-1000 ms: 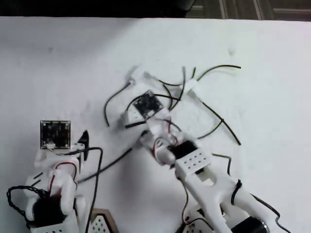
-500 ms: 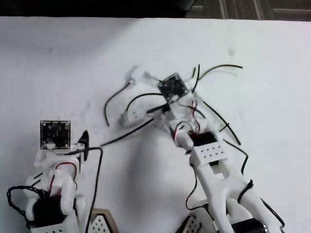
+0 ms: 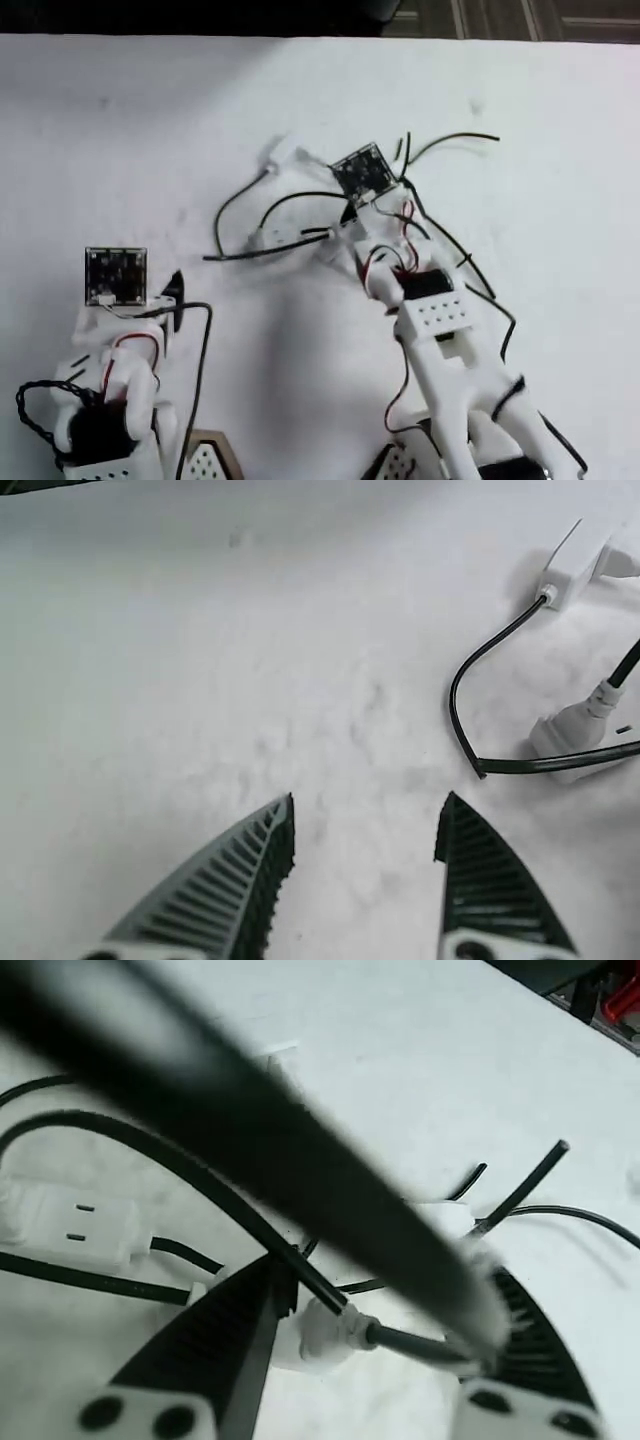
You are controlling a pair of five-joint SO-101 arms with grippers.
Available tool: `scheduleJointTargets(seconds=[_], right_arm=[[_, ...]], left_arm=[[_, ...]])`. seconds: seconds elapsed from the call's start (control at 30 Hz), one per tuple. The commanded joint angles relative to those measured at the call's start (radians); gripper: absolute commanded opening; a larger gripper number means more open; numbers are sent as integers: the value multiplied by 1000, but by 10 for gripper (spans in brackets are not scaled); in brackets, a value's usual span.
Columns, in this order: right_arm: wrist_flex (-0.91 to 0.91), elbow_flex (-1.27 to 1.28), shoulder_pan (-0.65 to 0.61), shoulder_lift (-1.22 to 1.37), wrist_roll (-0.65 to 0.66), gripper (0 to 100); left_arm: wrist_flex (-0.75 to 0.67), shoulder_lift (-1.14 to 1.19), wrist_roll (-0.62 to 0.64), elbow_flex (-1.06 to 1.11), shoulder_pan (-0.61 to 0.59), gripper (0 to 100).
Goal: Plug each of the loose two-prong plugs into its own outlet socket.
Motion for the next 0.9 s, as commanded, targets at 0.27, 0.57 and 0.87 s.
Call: scheduleJointTargets(seconds=[0.27, 0.57, 0.87], right_arm=[[550, -44, -88, -593, -3, 94], [714, 175, -94, -975, -117, 17], [923, 299, -102, -1218, -201, 17]], left_arm=[[-41, -1, 64, 5, 1, 234], [-46, -1, 112, -31, 1, 9], [-11, -1, 29, -31, 1, 22]])
